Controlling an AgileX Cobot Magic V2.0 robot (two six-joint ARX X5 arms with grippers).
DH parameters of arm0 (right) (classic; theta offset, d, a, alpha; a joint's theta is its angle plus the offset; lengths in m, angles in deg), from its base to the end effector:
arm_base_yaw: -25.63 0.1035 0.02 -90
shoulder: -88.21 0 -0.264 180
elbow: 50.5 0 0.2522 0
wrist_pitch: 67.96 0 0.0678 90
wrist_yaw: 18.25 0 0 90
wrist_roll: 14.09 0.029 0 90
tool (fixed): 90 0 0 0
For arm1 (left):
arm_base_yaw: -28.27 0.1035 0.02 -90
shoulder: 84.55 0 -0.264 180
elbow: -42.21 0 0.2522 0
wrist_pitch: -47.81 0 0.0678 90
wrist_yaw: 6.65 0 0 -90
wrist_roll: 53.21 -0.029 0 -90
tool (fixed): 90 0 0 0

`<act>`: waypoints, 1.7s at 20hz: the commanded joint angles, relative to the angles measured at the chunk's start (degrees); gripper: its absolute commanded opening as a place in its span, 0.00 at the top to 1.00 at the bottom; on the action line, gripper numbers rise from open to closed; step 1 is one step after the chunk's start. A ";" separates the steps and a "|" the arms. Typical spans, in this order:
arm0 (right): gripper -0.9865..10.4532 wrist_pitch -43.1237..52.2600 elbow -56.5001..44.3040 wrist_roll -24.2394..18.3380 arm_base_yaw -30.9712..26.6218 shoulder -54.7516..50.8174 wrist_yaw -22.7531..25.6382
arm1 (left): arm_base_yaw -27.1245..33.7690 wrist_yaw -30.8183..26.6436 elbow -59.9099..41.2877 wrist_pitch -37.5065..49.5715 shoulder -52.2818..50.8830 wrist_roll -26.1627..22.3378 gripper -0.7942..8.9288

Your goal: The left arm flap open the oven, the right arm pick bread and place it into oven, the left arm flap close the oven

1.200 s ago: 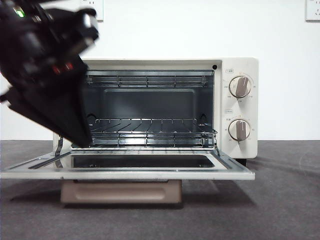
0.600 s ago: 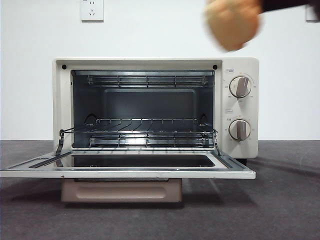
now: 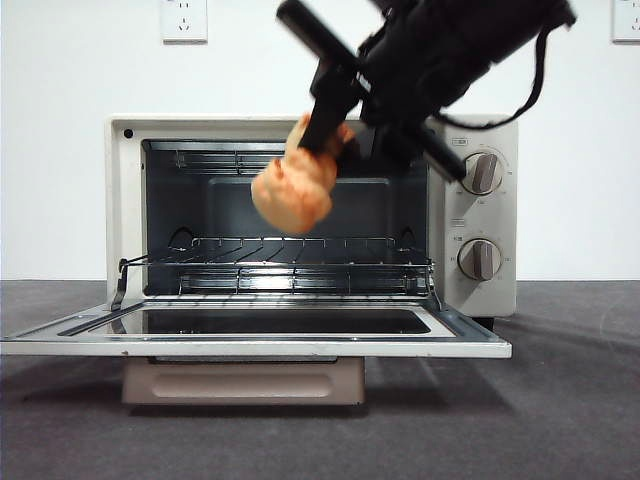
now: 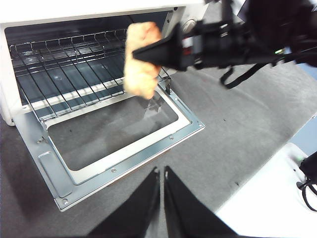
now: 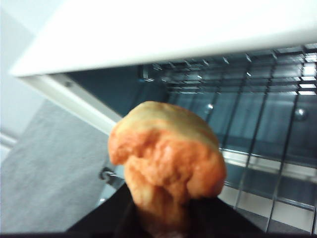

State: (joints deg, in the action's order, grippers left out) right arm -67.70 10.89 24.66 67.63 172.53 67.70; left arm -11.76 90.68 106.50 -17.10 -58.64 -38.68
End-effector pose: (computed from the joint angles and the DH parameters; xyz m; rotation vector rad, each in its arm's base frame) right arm 0.2330 0.2126 0.2307 0.4996 0.6322 0.6271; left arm 0.0486 -0.0457 0.3323 -0.1009 0.5558 -0.7469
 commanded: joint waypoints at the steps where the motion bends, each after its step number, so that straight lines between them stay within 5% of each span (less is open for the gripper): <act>1: 0.85 2.25 2.80 1.33 0.55 3.67 1.18 | -0.48 -0.28 1.09 0.52 0.22 0.11 0.90; 13: 0.84 -0.37 7.26 1.27 0.46 8.57 16.24 | -0.48 -0.26 1.18 -0.07 0.20 0.13 0.90; 17: 0.50 -0.37 7.26 1.09 0.46 8.57 16.24 | -0.48 -0.26 1.18 -0.04 0.20 0.13 0.90; 19: 0.46 -0.35 7.26 0.79 0.44 8.55 16.22 | -0.48 -0.26 1.18 -0.02 0.20 0.11 0.90; 29: 0.46 -10.91 7.26 -0.44 1.16 -0.31 8.68 | -0.48 -9.73 1.16 -0.24 0.39 -2.56 0.90; 34: 0.46 -28.52 7.26 -5.70 2.49 -11.80 -2.64 | -0.11 -14.99 0.37 -0.20 5.70 -6.45 0.90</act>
State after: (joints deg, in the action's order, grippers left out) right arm -95.61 17.04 21.44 69.51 160.72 65.36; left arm -11.65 75.93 106.50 -17.63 -53.75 -43.69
